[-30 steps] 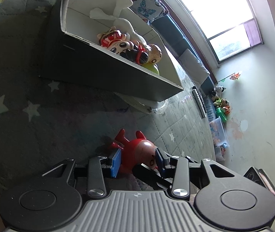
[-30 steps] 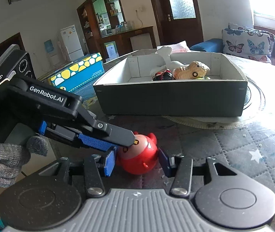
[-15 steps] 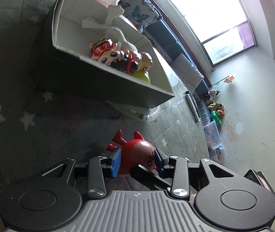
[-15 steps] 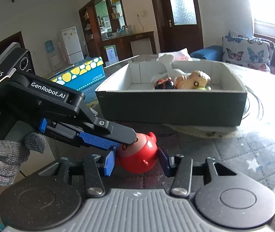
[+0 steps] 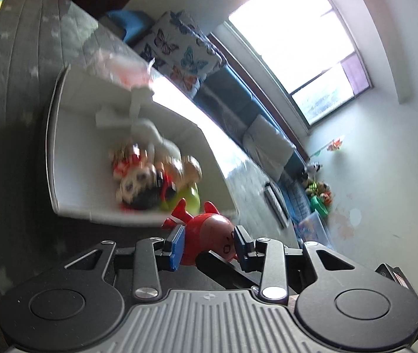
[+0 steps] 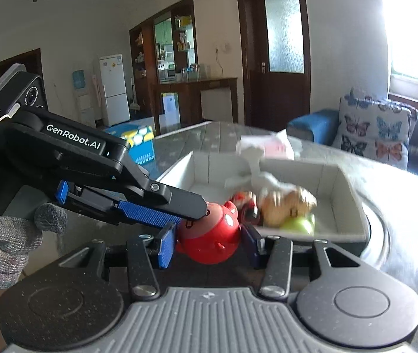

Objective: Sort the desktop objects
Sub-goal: 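Lift the red toy over the box and open the left gripper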

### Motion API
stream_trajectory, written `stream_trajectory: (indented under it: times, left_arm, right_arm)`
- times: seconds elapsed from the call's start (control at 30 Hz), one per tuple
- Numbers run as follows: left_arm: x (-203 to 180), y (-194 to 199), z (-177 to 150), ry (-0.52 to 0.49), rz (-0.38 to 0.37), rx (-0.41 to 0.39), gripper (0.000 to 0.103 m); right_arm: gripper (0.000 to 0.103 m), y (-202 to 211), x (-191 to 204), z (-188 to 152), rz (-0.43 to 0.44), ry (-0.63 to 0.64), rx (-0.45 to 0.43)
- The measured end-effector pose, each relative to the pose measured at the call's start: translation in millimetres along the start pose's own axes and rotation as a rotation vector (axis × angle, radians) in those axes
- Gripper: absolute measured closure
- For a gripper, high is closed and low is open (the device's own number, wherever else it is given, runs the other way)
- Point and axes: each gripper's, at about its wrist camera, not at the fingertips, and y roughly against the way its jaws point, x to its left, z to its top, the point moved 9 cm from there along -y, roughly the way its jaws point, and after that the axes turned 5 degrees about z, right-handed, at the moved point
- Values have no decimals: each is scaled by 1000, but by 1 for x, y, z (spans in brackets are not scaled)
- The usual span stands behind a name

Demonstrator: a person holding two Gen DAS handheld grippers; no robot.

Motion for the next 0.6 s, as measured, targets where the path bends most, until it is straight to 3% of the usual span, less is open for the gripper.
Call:
stream_trajectory:
  times: [0.3, 0.6]
  left_arm:
    - [27, -21, 48, 33, 84, -29, 64]
    - [57, -39, 61, 48, 194, -15, 64]
  right_arm:
    - [55, -56, -13, 24, 13, 2, 38]
    - [55, -100, -21, 18, 58, -26, 116]
